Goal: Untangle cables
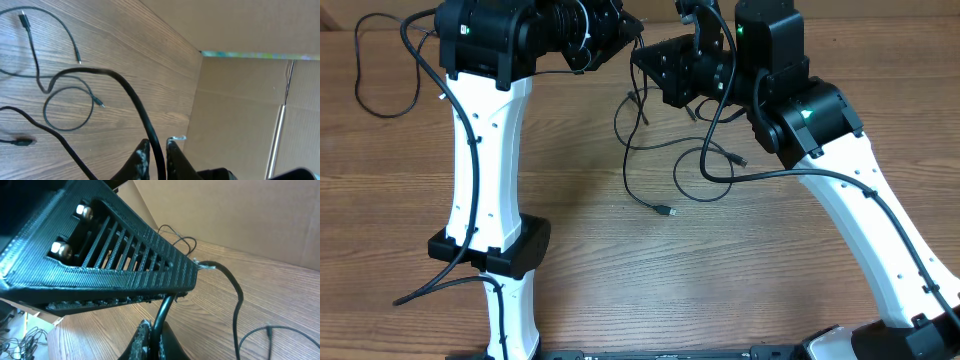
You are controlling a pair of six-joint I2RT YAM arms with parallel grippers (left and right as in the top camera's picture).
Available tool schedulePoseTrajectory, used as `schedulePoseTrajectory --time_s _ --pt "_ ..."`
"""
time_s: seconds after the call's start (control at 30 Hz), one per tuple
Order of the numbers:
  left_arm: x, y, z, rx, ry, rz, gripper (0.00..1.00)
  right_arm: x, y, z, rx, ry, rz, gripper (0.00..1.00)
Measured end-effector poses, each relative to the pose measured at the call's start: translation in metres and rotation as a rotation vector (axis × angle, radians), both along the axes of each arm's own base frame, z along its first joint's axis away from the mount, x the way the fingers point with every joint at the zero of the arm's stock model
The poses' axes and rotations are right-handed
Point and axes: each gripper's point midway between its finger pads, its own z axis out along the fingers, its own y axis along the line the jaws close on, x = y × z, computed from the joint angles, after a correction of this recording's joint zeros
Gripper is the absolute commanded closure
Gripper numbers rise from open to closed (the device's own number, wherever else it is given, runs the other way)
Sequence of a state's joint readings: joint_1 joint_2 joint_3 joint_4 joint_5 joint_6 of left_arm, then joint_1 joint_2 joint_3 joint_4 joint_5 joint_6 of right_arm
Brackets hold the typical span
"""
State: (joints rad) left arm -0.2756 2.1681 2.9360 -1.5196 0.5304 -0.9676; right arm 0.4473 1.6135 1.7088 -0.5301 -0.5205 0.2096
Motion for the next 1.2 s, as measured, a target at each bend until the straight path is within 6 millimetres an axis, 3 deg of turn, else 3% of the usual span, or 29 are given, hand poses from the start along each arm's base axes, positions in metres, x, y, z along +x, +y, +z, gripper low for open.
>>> schedulePoseTrajectory --time_s 0.2,0.27,0.43,0.7,0.8,0.83,0.93,0.97,1.2 --pt "-0.006 -0.004 0.000 -0.020 0.021 -0.025 0.79 0.001 0.001 0.003 0.006 -0.014 0.001 0.96" --pt "-0.007 -0.004 0.000 -0.021 0.026 -0.028 0.81 0.001 0.001 0.003 0.006 -0.013 0.001 0.96" --pt "-0.008 -0.005 -0.001 -0.024 0.029 -0.033 0.96 0.001 0.001 0.003 0.006 -0.012 0.001 0.96" --pt "-0.008 -0.005 0.000 -0.028 0.031 -0.036 0.96 0.001 0.001 0.002 0.004 -0.009 0.001 0.96" --pt "-0.009 -0.004 -0.001 -0.023 0.035 -0.032 0.96 0.000 0.000 0.001 0.002 -0.002 0.000 0.80" --pt "-0.008 -0.003 -0.003 -0.015 0.037 -0.024 0.96 0.000 0.000 -0.001 -0.001 0.004 -0.001 0.68" --pt "-0.006 0.007 -0.012 0.039 0.052 0.025 0.96 0.001 -0.005 -0.010 -0.028 0.034 -0.030 0.10" --pt "-0.005 0.013 -0.017 0.073 0.065 0.053 0.96 0.003 -0.008 -0.016 -0.050 0.052 -0.056 0.00" --pt "0.007 0.042 -0.030 0.254 0.004 0.128 0.96 0.004 -0.025 -0.041 -0.137 0.129 -0.139 0.00"
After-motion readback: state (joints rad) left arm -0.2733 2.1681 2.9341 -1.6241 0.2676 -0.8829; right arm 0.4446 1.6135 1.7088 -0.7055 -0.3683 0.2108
